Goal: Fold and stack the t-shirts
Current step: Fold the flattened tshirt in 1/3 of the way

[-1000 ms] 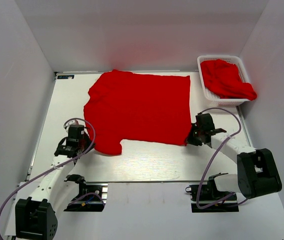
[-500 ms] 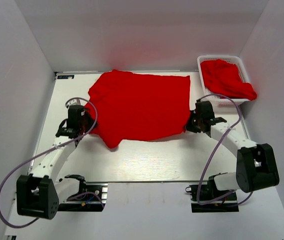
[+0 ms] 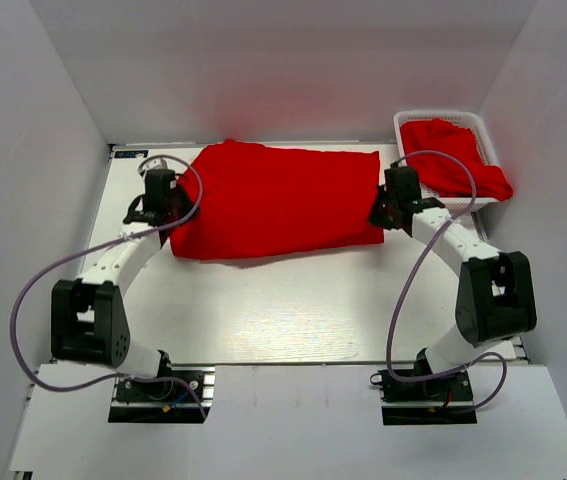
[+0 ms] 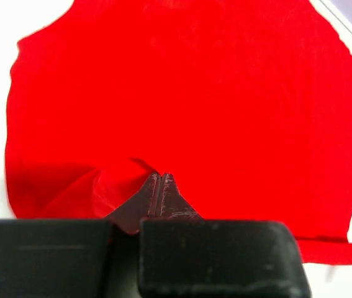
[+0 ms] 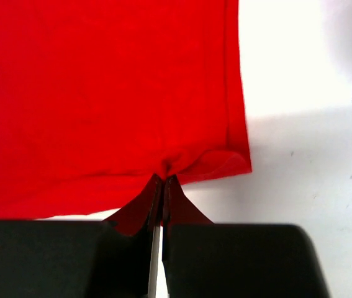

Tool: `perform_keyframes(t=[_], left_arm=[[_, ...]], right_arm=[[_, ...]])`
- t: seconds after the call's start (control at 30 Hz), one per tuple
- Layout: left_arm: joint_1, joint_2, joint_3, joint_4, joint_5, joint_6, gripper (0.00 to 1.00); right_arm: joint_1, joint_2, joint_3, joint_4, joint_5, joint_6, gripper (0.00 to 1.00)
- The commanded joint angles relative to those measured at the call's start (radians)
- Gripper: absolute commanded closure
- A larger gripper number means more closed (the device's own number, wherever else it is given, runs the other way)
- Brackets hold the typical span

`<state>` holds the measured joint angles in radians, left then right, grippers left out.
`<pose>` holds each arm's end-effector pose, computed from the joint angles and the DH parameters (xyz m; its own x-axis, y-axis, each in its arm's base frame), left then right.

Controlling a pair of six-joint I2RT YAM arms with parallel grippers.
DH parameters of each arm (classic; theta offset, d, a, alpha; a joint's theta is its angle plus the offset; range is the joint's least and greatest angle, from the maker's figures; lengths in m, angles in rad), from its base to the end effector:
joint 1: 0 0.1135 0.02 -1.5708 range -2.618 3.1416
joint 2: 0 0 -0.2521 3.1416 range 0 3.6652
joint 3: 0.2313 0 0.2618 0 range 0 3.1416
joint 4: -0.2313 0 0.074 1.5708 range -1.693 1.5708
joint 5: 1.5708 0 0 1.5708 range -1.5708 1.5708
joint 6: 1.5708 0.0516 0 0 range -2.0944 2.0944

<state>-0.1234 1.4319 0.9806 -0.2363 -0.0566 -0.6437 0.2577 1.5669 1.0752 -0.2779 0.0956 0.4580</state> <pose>0.3354 -0.0387 0.2264 -0.5515 -0.5354 -0.6397 -0.3144 0.8437 -0.4351 0.3513 0.0875 0.2110 -0.6864 0.2743 -0.6735 0.1294 0.9574 0.2580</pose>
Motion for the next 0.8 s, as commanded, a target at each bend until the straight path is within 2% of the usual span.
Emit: perform_keyframes(t=[0.0, 0.27, 0.47, 0.57, 0.77], left_arm=[[0.005, 0.054, 0.101, 0.026, -0.040, 0.021, 1.00], [0.024, 0.240, 0.288, 0.017, -0.071, 0.041, 1.00], [0.044, 0.312, 0.329, 0.061, -0.071, 0.041, 1.00], [0.053, 0.325, 0.352, 0.095, -0.071, 0.041, 1.00], [0.073, 0.423, 0.472, 0.104, -0.060, 0.061, 1.00]], right_arm=[[-0.014, 0.048, 0.089, -0.024, 0.056, -0.028, 1.00], [-0.051, 0.165, 0.224, -0.037, 0.069, -0.041, 1.00], [-0.077, 0.252, 0.310, -0.047, 0.058, -0.048, 1.00], [-0.083, 0.291, 0.344, -0.049, 0.027, -0.071, 1.00], [-0.084, 0.332, 0.365, 0.006, -0.143, -0.168, 1.00]])
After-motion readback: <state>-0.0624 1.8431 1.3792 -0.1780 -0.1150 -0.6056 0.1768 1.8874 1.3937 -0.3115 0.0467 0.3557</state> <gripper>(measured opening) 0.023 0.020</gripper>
